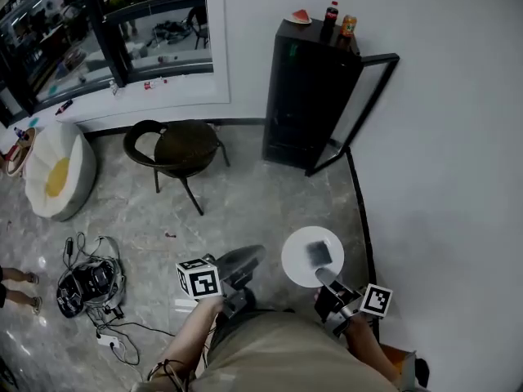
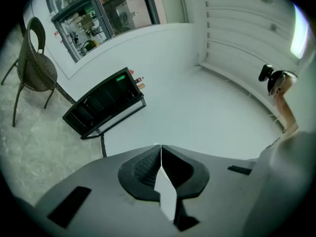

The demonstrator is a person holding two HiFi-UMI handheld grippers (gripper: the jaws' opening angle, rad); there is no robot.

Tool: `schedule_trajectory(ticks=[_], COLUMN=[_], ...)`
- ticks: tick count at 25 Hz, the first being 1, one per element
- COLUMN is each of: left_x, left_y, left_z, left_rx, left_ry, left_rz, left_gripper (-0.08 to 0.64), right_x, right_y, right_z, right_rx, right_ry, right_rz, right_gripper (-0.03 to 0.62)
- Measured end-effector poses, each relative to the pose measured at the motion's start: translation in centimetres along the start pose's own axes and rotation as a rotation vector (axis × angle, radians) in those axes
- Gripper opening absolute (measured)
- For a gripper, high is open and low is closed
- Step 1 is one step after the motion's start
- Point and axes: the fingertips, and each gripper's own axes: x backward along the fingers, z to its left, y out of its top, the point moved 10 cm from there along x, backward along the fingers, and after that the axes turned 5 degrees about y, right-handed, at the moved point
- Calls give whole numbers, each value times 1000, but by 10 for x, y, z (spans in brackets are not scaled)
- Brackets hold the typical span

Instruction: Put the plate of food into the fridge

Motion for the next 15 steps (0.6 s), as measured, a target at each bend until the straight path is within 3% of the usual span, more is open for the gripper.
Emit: schedule_trajectory(ticks=[15], left_x=[30], left_y=[26], left_z=[17], left_rx=[1], left_ry=[-11], left_rz=[16], left_gripper=[12], right_x=[-37], right_y=[-15], right_z=[7], right_rx=[-36], right_ry=[18], right_rz=[-27], right_gripper=[41])
